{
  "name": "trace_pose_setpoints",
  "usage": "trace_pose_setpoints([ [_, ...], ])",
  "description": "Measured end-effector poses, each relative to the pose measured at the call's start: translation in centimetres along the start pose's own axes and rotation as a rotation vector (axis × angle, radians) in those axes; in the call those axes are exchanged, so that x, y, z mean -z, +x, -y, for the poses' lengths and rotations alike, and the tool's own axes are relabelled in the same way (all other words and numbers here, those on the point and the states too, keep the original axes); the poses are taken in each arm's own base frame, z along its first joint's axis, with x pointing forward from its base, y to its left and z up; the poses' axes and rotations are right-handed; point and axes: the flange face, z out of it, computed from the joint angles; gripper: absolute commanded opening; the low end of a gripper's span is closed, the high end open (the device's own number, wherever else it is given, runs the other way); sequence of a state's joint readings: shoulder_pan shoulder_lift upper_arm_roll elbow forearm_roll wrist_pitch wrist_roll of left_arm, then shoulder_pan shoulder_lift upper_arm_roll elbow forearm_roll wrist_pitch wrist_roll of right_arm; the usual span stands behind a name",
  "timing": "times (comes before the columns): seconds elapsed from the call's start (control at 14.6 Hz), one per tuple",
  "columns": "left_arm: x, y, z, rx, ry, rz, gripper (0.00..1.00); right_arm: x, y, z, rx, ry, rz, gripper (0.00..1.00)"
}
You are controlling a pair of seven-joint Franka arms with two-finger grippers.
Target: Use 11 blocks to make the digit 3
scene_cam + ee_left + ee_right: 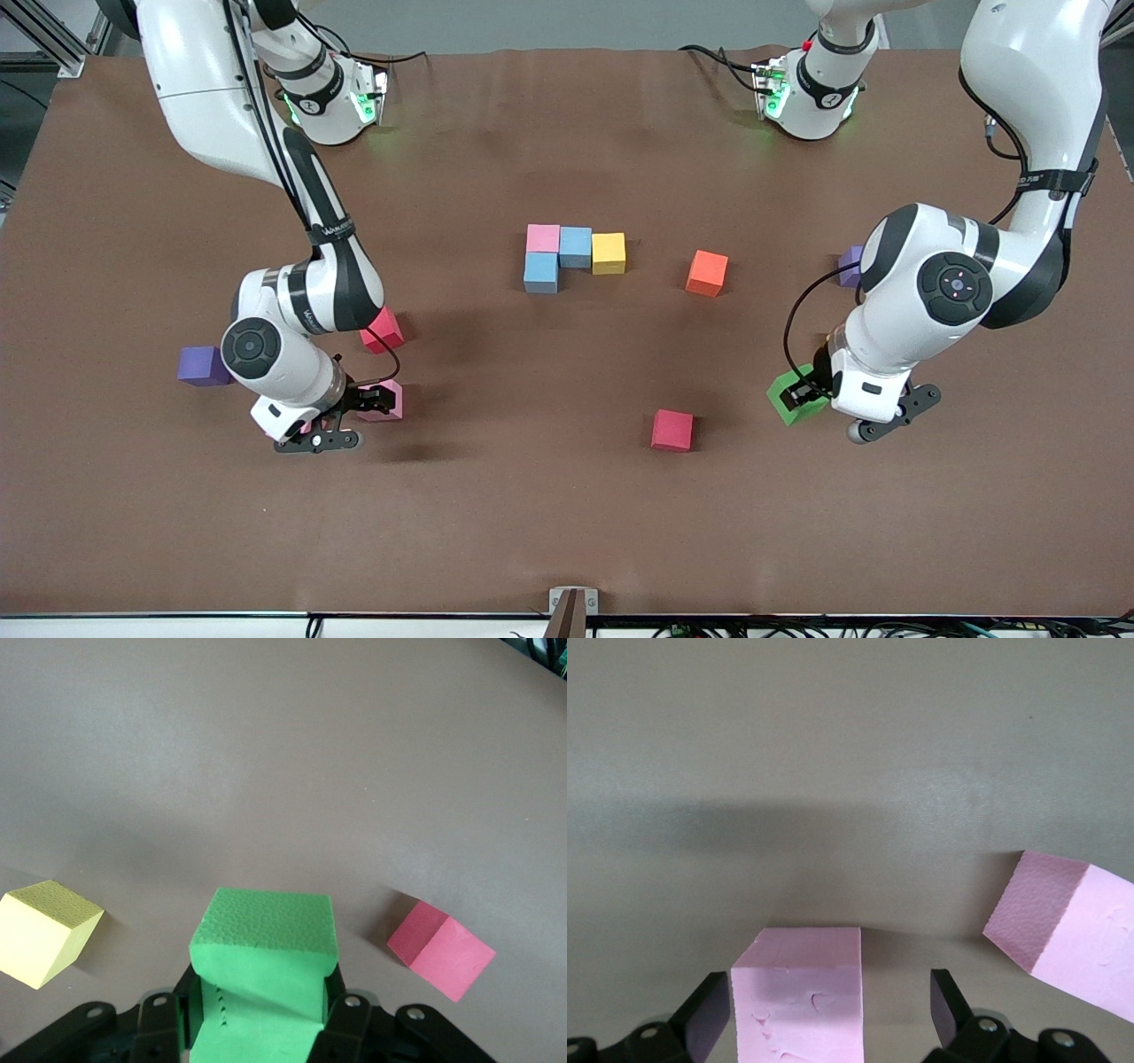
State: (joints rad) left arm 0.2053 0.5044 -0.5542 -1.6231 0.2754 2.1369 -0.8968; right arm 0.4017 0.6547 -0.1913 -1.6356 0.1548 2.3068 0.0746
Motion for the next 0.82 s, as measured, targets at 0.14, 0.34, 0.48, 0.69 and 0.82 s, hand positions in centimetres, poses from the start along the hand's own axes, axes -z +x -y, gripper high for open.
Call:
trace_pose_setpoints([
  [0.14,0.0,-0.1,0.0,-0.001,0.004,0.004,0.29,-0.1,-0.2,0.4,0.003,0.007,0.005,1.0],
  [0.34,0.0,-0.2,-0.1,-0.002,0.006,0.007,0.29,-0.5,-0.5,1.2,0.016,0.008,0.016,1.0],
  [0.48,0.1,-0.5,-0.4,-0.002,0.001,0.012,0.29,-0.8,-0.7,1.4,0.022,0.007,0.022,1.0],
  [0.69,0.1,-0.7,-0.5,0.002,0.0,0.017,0.29,-1.4,-0.8,1.3,0.022,0.004,0.032,1.0],
  [0.82,0.1,-0.7,-0.5,0.007,-0.001,0.021,0.29,-1.8,-0.9,1.3,0.023,0.002,0.038,1.0],
])
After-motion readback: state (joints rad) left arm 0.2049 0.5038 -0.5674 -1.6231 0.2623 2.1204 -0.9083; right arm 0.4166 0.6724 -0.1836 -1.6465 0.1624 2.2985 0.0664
